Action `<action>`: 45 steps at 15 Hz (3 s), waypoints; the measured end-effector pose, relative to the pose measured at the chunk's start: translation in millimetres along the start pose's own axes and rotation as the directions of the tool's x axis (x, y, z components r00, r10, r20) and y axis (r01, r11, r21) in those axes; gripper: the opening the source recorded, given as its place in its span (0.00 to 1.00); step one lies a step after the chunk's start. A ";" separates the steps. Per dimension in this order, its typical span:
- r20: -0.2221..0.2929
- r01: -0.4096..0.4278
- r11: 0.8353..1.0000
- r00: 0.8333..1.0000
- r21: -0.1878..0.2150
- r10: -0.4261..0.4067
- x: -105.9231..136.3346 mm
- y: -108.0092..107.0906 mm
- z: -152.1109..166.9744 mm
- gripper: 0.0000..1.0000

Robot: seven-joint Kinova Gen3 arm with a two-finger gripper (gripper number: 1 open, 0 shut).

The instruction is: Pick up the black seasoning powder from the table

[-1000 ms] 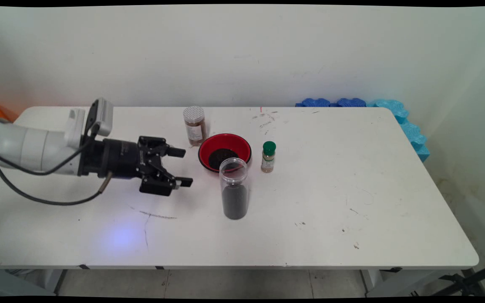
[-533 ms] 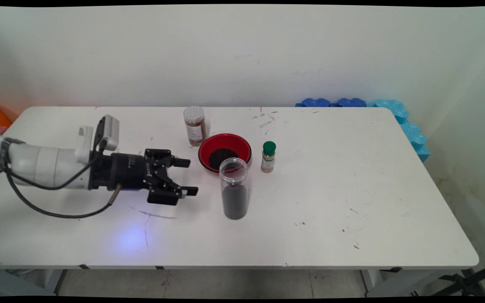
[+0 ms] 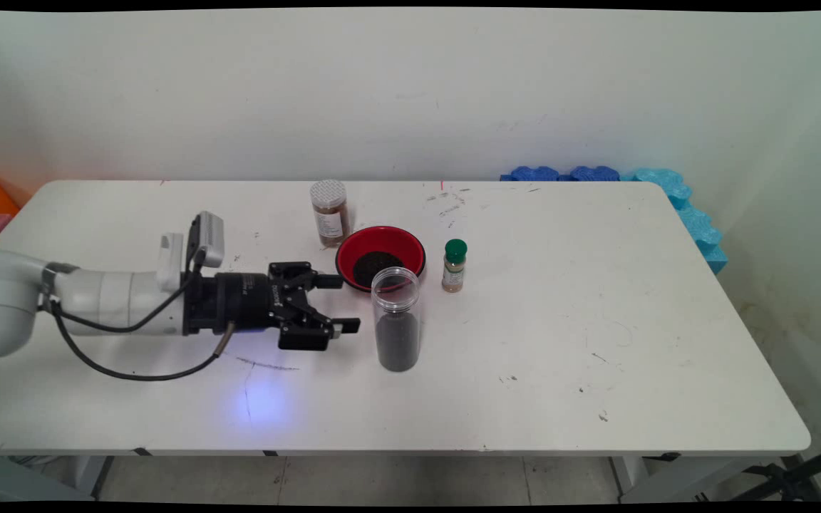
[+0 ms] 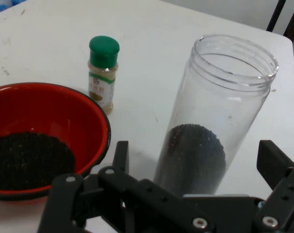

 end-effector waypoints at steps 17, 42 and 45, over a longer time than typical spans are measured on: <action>-0.041 -0.020 0.999 0.999 -0.036 0.018 -30.1 2.9 32.6 1.00; -0.035 -0.051 0.998 0.998 -0.040 0.049 -34.8 -2.6 68.7 1.00; -0.045 -0.061 0.997 0.997 -0.039 0.059 -31.2 -3.0 72.6 1.00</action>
